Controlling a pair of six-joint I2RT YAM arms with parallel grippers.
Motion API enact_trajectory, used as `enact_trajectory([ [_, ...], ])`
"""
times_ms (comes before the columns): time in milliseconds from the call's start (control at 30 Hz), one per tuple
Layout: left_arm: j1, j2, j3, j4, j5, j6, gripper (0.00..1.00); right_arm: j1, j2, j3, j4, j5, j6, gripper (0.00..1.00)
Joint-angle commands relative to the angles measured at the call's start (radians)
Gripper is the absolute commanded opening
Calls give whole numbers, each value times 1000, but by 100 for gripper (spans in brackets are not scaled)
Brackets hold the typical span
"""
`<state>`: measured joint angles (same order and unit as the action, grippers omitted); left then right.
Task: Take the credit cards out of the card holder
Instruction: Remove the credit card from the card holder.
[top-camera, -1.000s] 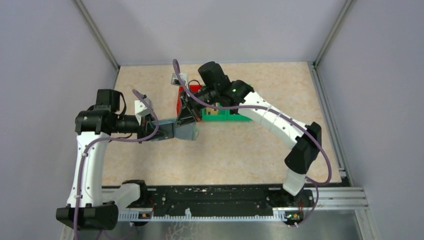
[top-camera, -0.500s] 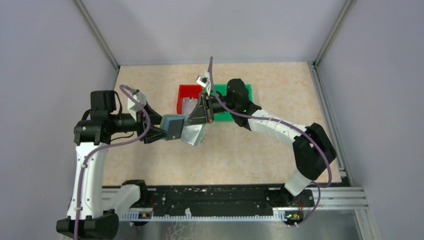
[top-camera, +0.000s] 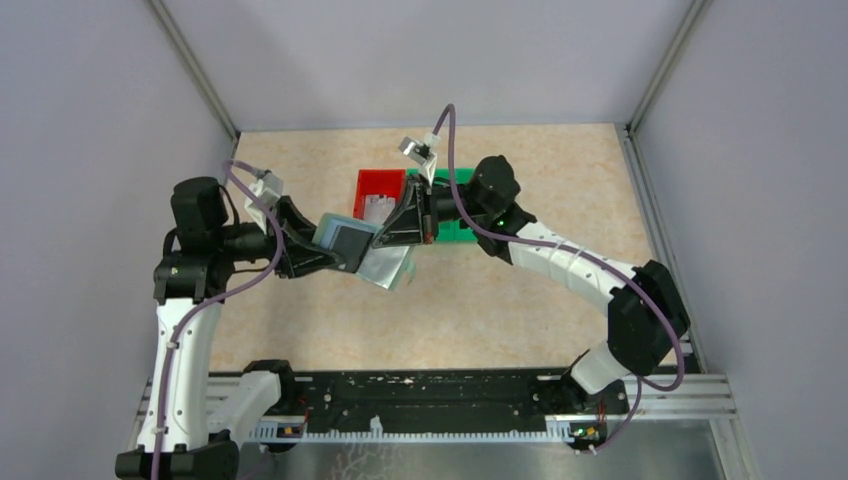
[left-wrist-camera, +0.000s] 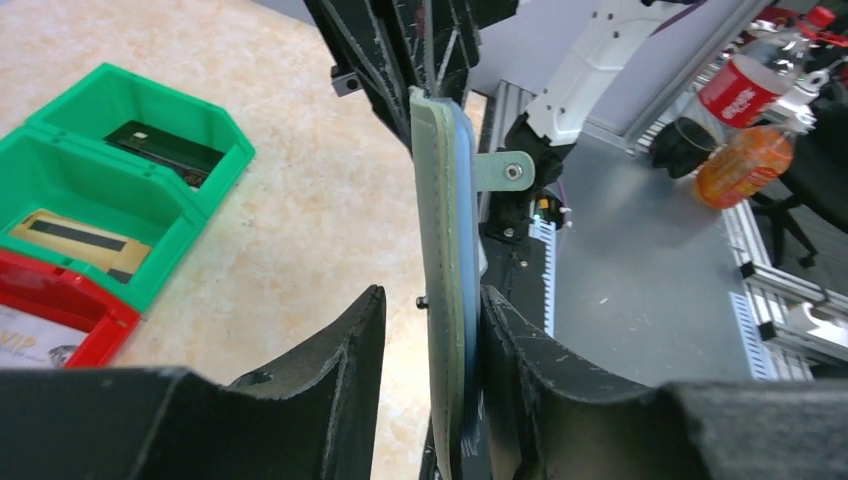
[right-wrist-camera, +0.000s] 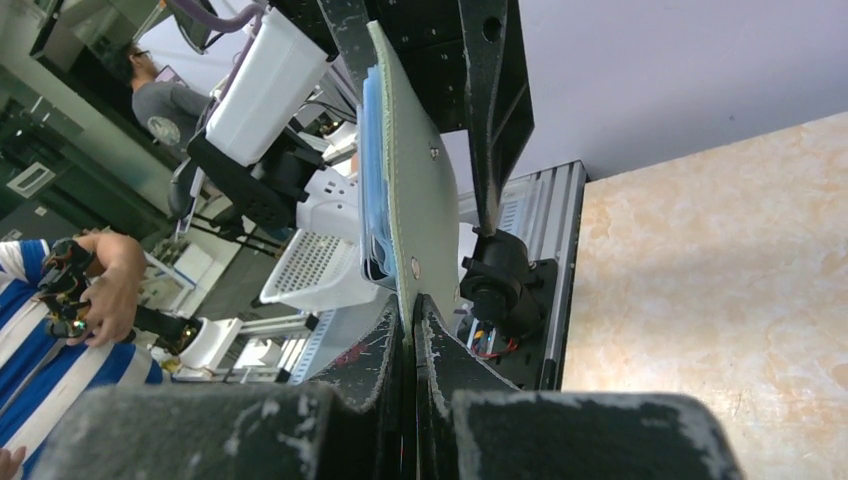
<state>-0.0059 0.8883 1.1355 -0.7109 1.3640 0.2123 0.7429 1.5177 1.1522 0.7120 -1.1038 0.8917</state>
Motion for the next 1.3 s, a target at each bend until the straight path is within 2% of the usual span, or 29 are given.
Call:
enact_trajectory([
  [0,0,-2,-12,126,112,-151,44,15,-65,68,-64,-4,-86,0],
  [100,-1,-14,-46,251,144,-328,44,32,-60,84,-81,-12,-97,0],
  [233,0,-37,-81,374,161,-456,46,37,-56,96,-83,-8,-97,0],
  [333,0,-50,-99,397,168,-476,45,41,-57,101,-58,-6,-79,0],
  [533,0,-39,-99,417,199,-511,33,46,-56,104,-36,-18,-63,0],
  [700,-2,-32,-106,420,209,-530,39,60,-53,119,-34,-28,-63,0],
  [867,-1,-32,-107,428,211,-548,40,70,-52,130,-29,-37,-63,0],
  [1000,0,-27,-113,452,219,-583,49,74,-52,136,-23,-40,-58,0],
  [1033,0,-24,-114,458,222,-590,48,75,-52,137,-22,-43,-57,0],
  [1067,-1,-21,-114,463,223,-595,42,76,-53,138,-21,-44,-56,0],
  [1200,0,-7,-102,484,202,-616,7,75,-51,143,-47,-37,-67,0],
  [1267,-1,-5,-98,492,184,-625,0,68,-53,151,-83,-31,-81,2],
])
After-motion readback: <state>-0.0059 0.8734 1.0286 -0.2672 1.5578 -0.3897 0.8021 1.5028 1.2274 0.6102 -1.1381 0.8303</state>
